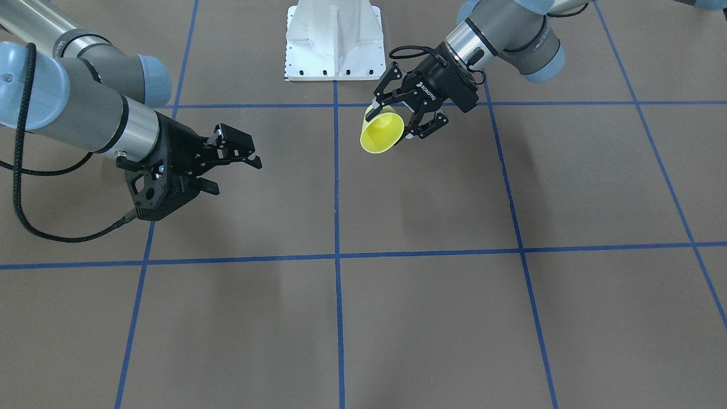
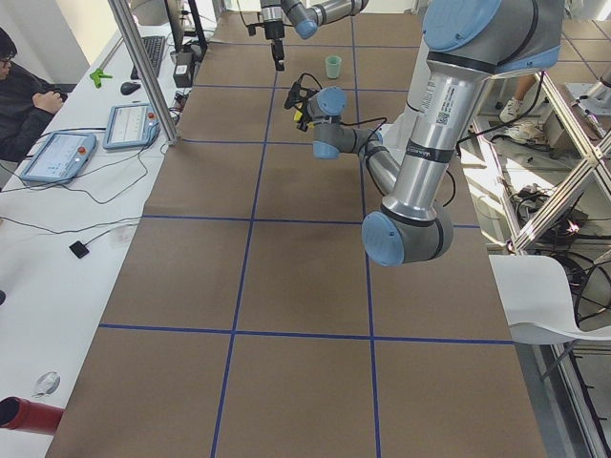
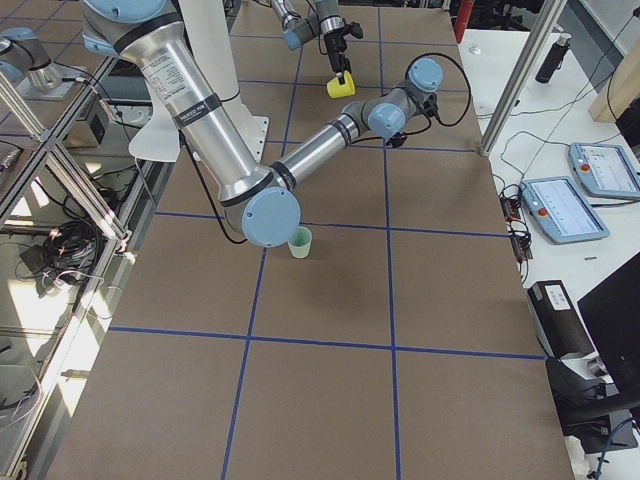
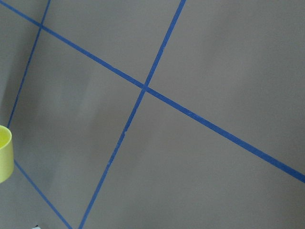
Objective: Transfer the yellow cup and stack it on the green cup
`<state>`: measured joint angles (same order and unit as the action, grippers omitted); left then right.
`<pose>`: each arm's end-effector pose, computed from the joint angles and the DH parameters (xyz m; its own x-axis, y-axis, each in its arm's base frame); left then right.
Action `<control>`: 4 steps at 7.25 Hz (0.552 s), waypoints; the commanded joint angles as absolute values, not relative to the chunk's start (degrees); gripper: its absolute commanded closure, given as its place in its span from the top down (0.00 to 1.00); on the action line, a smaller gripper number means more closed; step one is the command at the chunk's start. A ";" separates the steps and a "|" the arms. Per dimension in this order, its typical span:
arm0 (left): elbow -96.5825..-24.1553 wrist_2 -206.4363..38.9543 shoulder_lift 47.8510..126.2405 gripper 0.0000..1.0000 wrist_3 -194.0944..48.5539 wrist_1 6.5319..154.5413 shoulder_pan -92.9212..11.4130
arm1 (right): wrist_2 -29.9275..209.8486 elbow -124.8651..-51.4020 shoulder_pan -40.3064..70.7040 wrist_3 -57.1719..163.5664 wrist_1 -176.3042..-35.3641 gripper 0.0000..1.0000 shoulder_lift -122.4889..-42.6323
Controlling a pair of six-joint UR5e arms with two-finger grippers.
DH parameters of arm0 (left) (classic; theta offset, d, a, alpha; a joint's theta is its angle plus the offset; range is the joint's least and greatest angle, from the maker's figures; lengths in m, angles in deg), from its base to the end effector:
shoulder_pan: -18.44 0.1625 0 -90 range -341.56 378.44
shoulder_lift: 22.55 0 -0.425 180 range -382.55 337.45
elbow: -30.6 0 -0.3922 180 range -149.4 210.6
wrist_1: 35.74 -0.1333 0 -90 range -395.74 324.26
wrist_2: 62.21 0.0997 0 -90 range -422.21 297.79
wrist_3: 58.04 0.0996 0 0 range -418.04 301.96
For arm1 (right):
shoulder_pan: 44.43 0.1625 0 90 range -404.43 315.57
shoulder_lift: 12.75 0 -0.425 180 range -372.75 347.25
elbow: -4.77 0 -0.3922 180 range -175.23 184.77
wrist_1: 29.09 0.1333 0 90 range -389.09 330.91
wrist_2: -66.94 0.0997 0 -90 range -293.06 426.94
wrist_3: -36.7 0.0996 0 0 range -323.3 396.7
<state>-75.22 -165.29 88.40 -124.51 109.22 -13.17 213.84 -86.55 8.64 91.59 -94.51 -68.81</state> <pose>0.4189 -0.3879 0.2220 0.1033 0.3930 -0.9137 0.3017 0.8630 0.4053 -0.3535 -0.5533 0.2298 0.2477 -0.1932 0.9494 0.1725 0.9731 0.1530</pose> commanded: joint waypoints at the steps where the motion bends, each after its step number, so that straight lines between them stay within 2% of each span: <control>1: -75.22 -164.78 88.63 0.24 -124.57 111.98 -9.36 | 217.03 -85.84 5.76 101.98 -89.82 0.98 -68.74; 4: -76.10 -164.43 89.51 0.25 -124.92 114.55 -5.57 | 227.48 -86.46 5.06 106.83 -89.91 0.98 -68.56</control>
<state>-75.83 -164.54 89.08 -124.86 114.01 -7.21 222.88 -86.37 5.62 105.57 -89.89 -68.61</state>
